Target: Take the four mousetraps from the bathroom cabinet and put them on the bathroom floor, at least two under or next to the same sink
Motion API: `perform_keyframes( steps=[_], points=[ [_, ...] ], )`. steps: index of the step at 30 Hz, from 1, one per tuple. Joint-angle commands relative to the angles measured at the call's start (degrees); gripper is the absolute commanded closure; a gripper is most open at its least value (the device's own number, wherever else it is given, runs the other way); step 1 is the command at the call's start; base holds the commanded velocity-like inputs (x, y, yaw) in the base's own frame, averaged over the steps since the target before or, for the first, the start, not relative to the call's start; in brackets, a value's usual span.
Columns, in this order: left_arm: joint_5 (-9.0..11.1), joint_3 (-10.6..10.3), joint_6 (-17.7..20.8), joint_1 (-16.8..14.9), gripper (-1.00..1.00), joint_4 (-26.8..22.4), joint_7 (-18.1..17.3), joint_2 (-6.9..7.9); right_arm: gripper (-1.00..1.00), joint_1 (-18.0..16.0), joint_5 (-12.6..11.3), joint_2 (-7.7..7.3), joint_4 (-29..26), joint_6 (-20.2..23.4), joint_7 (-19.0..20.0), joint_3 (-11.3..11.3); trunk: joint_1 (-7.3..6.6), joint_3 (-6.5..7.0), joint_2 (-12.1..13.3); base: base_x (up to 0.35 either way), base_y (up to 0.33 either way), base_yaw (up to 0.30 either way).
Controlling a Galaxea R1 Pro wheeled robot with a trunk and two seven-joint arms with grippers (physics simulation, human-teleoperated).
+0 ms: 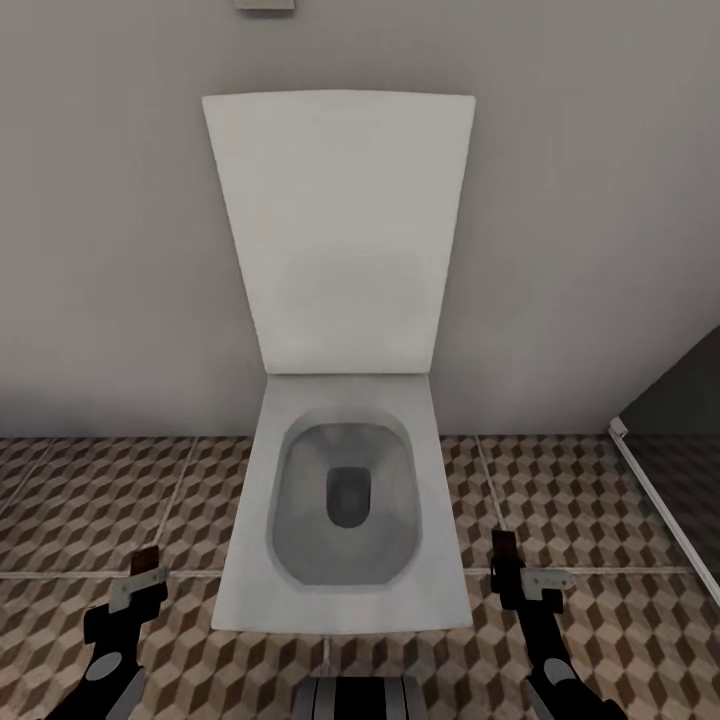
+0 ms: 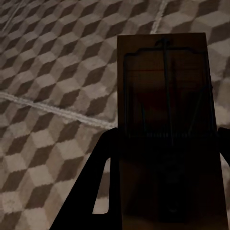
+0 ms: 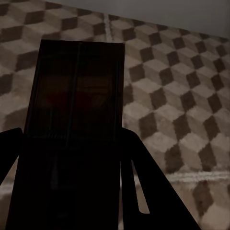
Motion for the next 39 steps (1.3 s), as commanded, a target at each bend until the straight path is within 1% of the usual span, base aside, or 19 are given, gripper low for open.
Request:
perform_keyframes(
  steps=[1, 2, 4, 6, 9, 12, 13, 19, 23, 24, 26, 28, 30, 35, 39],
  points=[
    [0.6, -0.5, -0.3, 0.0, 1.00, -0.6, 0.7, 0.11, 1.00, 0.0, 0.4, 0.01, 0.1, -0.1, -0.3, 0.1, -0.01, -0.04, 0.0, 0.000, 0.000, 0.000],
    [0.6, -0.5, -0.2, 0.0, 1.00, -1.0, 0.7, 0.11, 1.00, 0.0, 0.4, 0.01, 0.1, -0.1, -0.3, 0.1, -0.01, -0.04, 0.0, 0.000, 0.000, 0.000],
    [0.5, -0.5, 0.4, -0.1, 1.00, -3.9, 0.7, 0.09, 1.00, 0.0, 0.4, 0.02, 0.2, 0.0, -0.3, 0.1, -0.01, -0.04, 0.0, 0.000, 0.000, 0.000],
    [0.5, -0.5, 2.4, -0.2, 1.00, -5.1, 0.6, 0.09, 1.00, 0.0, 0.4, 0.02, 0.2, 0.0, -0.3, 0.1, -0.01, -0.04, 0.0, 0.000, 0.000, 0.000],
    [0.5, -0.5, 8.9, -1.0, 1.00, -6.3, -0.5, -0.02, 1.00, 0.0, 0.4, 0.02, 0.2, 0.0, -0.4, 0.1, -0.01, -0.04, 0.0, 0.000, 0.000, 0.000],
    [0.4, -0.5, 12.0, -1.3, 1.00, -6.8, -3.1, -0.36, 1.00, 0.0, 0.4, 0.02, 0.2, 0.0, -0.4, 0.2, -0.01, -0.04, 0.0, 0.000, 0.000, 0.000],
    [0.2, -0.5, 12.3, -1.3, 1.00, -6.8, -3.7, -0.46, 1.00, 0.0, 0.5, 0.02, 0.2, 0.0, -0.4, 0.3, -0.01, -0.04, 0.0, 0.000, 0.000, 0.000],
    [0.0, -0.6, 12.6, -1.4, 1.00, -6.6, -4.6, -0.59, 1.00, 0.0, 0.6, 0.02, 0.2, 0.0, -0.4, 0.5, -0.01, -0.04, 0.0, 0.000, 0.000, 0.000],
    [-0.1, -0.5, 11.8, -1.4, 1.00, -6.5, -4.2, -0.53, 1.00, 0.0, 0.6, 0.07, 0.2, 0.0, -0.3, 0.6, -0.01, -0.04, 0.0, 0.000, 0.000, 0.000],
    [-0.1, -0.4, 11.0, -1.4, 1.00, -6.6, -4.1, -0.53, 1.00, 0.0, 0.6, 0.09, 0.3, 0.0, -0.3, 0.6, -0.01, -0.04, 0.0, 0.000, 0.000, 0.000],
    [-0.1, -0.2, 7.8, -1.4, 1.00, -6.6, -3.9, -0.55, 1.00, 0.0, 0.6, 0.10, 0.3, 0.0, -0.3, 0.7, -0.01, -0.04, 0.0, 0.000, 0.000, 0.000],
    [-0.2, -0.1, 5.4, -1.4, 1.00, -6.5, -3.8, -0.56, 1.00, 0.0, 0.6, 0.10, 0.3, 0.0, -0.3, 0.7, -0.01, -0.04, 0.0, 0.000, 0.000, 0.000],
    [-0.2, 0.0, 3.8, -1.4, 1.00, -6.5, -3.8, -0.52, 1.00, 0.0, 0.6, 0.11, 0.4, 0.0, -0.3, 0.7, -0.01, -0.04, 0.0, 0.000, 0.000, 0.000],
    [-0.2, 0.0, 2.9, -1.4, 1.00, -6.4, -3.7, -0.49, 1.00, 0.0, 0.6, 0.11, 0.4, 0.0, -0.3, 0.7, -0.01, -0.04, 0.0, 0.000, 0.000, 0.000],
    [-0.3, 0.0, 2.7, -1.4, 1.00, -6.3, -3.7, -0.51, 1.00, 0.0, 0.6, 0.11, 0.4, 0.0, -0.3, 0.7, 0.09, -0.92, -0.1, 0.000, 0.000, 0.000]
  ],
)
